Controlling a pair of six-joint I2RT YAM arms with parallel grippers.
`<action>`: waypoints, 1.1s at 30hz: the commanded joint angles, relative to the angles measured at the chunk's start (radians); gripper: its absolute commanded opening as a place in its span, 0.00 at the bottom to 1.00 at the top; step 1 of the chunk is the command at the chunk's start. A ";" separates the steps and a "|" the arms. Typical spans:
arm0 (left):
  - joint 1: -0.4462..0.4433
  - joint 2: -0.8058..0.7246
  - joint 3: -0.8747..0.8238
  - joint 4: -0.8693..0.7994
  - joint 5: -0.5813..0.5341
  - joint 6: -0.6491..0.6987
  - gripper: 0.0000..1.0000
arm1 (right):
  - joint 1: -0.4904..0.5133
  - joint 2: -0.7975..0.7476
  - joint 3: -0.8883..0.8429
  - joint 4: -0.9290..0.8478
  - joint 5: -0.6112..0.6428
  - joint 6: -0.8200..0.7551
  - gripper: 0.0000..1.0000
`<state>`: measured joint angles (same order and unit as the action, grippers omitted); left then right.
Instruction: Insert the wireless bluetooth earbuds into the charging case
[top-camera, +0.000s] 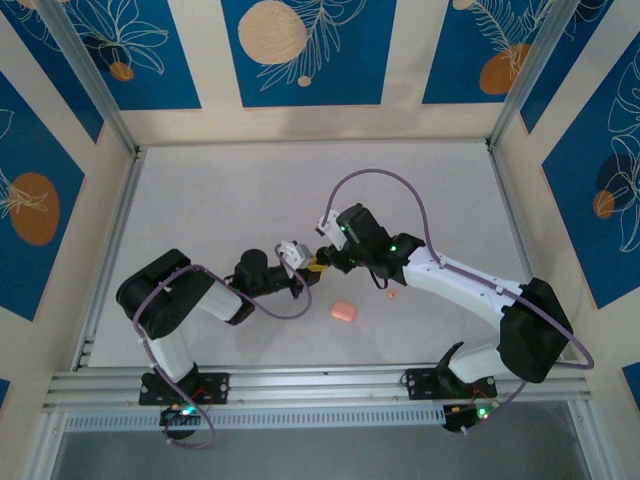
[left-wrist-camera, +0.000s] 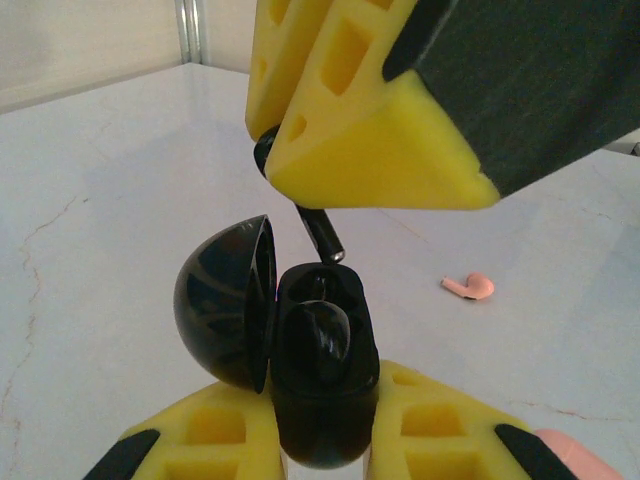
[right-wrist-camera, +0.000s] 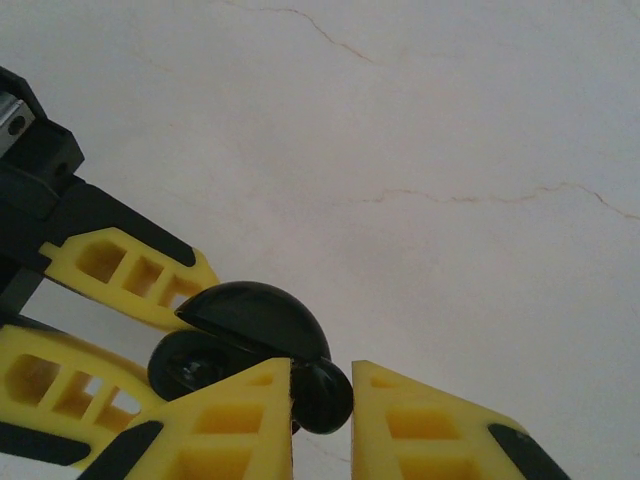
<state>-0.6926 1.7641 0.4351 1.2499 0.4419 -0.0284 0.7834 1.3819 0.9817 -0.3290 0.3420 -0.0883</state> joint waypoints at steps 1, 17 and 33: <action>-0.011 -0.002 0.016 0.057 0.024 -0.022 0.18 | 0.009 -0.028 -0.014 0.025 0.018 -0.031 0.18; -0.011 -0.019 0.017 0.086 0.024 -0.034 0.18 | 0.022 -0.012 -0.017 0.025 0.017 -0.045 0.18; -0.010 -0.035 0.013 0.098 0.021 -0.034 0.18 | 0.027 -0.033 -0.033 -0.007 -0.072 0.001 0.18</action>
<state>-0.6926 1.7626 0.4351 1.2762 0.4435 -0.0540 0.8158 1.3628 0.9611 -0.3069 0.3176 -0.1127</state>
